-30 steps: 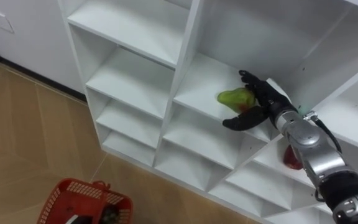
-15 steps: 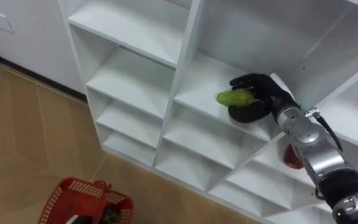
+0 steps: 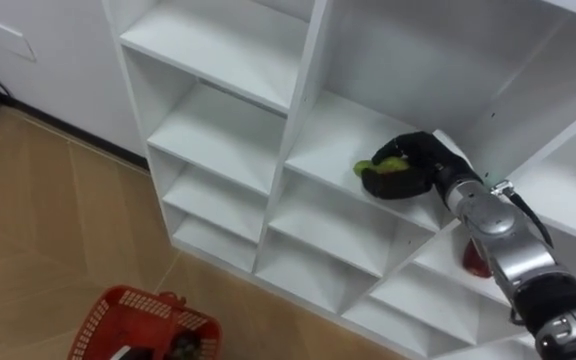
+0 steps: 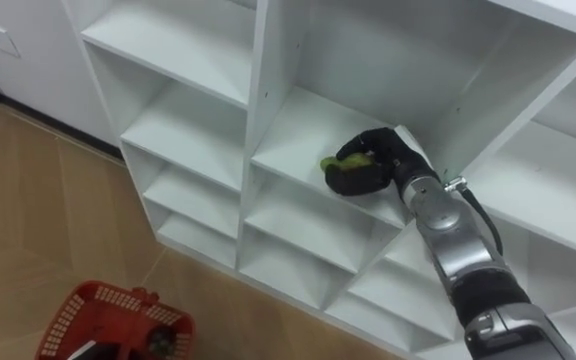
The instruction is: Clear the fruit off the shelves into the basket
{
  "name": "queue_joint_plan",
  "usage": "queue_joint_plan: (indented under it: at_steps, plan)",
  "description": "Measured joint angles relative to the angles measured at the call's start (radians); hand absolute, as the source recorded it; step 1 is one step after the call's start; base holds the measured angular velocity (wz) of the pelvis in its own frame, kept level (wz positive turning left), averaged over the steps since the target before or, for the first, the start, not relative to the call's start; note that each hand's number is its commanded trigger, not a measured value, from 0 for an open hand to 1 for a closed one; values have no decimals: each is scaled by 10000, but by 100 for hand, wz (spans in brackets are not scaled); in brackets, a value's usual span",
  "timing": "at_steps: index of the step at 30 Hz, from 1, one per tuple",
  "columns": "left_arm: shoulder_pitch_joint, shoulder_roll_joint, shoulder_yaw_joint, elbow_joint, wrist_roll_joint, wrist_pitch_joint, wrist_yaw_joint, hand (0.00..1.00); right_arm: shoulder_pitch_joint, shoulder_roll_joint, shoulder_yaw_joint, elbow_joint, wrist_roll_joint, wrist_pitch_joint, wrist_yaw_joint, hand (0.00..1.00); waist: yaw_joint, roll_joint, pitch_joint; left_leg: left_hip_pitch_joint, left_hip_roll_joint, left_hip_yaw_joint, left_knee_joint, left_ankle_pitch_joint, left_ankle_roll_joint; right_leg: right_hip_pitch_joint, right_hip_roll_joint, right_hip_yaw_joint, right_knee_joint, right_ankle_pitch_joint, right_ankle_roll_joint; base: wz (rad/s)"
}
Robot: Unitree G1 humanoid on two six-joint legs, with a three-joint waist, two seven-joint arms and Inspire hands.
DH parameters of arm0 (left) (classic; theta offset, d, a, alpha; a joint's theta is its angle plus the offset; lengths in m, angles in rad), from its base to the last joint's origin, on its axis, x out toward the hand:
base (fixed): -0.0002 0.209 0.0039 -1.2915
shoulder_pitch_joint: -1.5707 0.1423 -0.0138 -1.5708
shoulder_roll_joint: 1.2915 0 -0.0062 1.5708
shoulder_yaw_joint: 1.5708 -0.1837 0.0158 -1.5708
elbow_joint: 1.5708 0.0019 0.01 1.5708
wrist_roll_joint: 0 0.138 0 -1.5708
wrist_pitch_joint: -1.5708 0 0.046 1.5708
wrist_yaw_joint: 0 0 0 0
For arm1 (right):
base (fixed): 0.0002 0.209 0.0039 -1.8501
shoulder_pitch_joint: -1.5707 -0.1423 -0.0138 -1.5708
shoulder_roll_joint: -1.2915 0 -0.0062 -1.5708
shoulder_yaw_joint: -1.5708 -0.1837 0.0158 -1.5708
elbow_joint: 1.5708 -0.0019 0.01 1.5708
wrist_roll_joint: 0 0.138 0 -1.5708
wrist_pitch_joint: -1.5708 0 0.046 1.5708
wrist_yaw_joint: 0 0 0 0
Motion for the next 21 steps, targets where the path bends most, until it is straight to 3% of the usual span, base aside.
queue_joint_plan:
  at_steps: [4, 13, 21]
  plan:
    - [0, -51, -1, -5, -4, 4, 69, 100, 0, 0, -95, 6, -24, 4, 89, 100, -18, 54, 2, 6, -27, -12, 8, 13, 22, 31, -30, -26, 2, -4, 8, 1]
    - [101, -325, 10, -28, -62, 0, -118, 100, 41, -10, -319, -401, -811, -3, 325, 100, -128, 656, -59, 143, -55, 2, -218, 148, 63, 44, -131, -63, 13, -15, 51, 1]
    - [165, -429, -160, -366, -93, -69, -68, 100, 877, 6, -76, -2135, -1924, 20, 594, 100, -132, 694, -82, 550, 14, 429, -557, 182, 55, 41, -97, 452, 20, -16, 49, -19]
